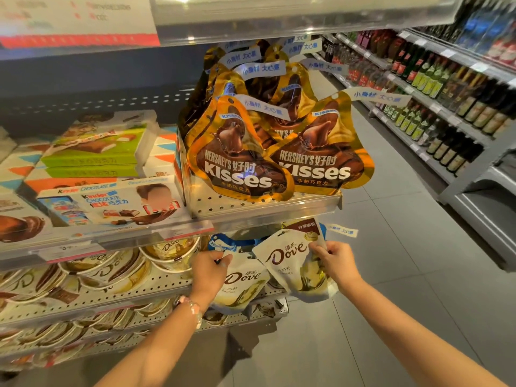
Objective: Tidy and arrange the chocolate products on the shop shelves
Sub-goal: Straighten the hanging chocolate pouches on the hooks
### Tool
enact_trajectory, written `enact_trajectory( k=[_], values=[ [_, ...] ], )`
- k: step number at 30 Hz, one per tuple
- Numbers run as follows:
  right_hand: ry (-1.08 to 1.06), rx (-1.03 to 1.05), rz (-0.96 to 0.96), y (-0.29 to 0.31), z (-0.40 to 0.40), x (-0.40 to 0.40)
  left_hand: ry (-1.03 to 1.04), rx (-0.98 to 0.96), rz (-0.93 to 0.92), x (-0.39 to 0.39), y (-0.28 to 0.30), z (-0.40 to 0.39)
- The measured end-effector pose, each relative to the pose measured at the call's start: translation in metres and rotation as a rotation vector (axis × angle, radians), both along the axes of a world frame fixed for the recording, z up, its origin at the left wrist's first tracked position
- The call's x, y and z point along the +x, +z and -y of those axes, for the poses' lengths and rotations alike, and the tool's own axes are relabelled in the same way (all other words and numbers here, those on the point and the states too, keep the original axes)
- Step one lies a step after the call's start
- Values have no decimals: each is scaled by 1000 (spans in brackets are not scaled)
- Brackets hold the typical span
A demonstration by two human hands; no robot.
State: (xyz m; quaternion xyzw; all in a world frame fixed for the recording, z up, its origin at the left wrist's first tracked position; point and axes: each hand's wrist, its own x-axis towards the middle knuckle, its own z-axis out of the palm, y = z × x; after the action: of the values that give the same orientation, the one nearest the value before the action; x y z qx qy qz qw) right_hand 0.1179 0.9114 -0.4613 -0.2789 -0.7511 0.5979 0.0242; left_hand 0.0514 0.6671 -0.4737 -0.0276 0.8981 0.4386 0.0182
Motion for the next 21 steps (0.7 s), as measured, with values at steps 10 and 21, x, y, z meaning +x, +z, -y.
enact_trajectory(
  k=[10,21],
  values=[
    [-56,-109,-115,27,0,40,13,134,-84,35,32,21],
    [484,-134,-126,44,5,55,125,513,14,57,40,15]
  ],
)
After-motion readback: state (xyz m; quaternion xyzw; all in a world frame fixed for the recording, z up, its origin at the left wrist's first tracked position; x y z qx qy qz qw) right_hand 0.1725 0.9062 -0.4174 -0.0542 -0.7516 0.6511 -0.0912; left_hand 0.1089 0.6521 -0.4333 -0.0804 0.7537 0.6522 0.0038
